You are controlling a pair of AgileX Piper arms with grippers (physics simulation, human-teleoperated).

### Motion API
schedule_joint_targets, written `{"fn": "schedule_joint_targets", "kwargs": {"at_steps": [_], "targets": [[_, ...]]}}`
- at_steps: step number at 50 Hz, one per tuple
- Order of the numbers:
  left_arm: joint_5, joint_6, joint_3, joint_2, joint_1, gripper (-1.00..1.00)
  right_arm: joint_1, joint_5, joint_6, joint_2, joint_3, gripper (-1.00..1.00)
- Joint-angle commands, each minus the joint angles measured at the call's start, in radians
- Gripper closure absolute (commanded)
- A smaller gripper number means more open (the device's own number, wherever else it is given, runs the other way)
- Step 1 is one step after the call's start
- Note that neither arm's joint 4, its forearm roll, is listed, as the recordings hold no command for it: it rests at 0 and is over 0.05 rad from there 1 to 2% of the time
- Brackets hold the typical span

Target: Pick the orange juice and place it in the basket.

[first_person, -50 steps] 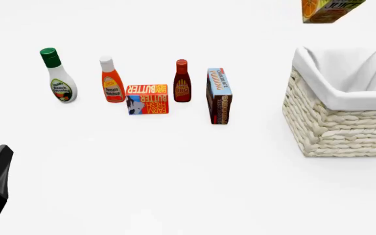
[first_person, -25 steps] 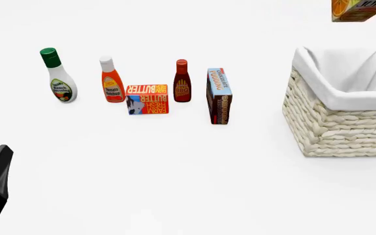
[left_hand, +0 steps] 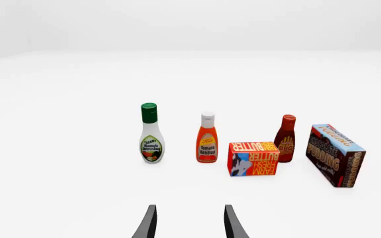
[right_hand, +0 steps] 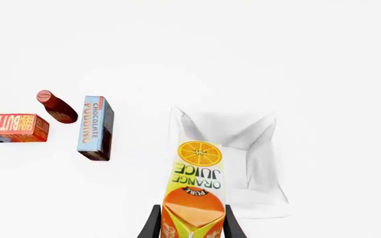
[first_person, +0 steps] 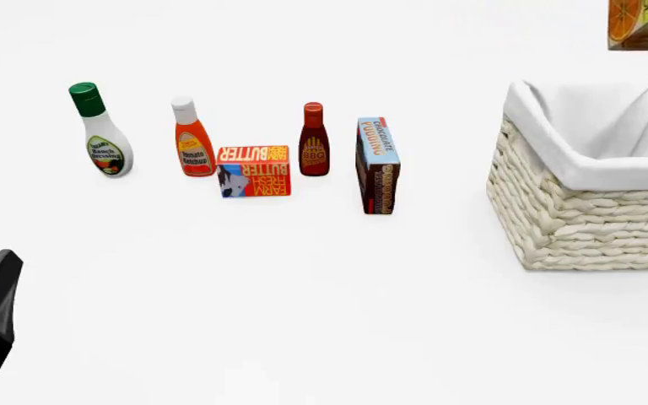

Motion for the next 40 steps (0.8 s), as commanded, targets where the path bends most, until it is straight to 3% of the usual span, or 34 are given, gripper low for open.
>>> {"fn": "schedule_joint_targets", "kwargs": {"at_steps": [1,26,40], "targets": [[0.000,0.000,0.000,0.000,0.000,-1.00,-0.019,0.000,0.021,-0.011,0.014,1.00],[0.000,0.000,0.000,0.000,0.000,-1.00,-0.113,0.000,0.008,-0.018,0.095,1.00],[0.000,0.000,0.000,0.000,0.000,-1.00,-0.119,0.000,0.027,0.017,0.070,1.00]]}}
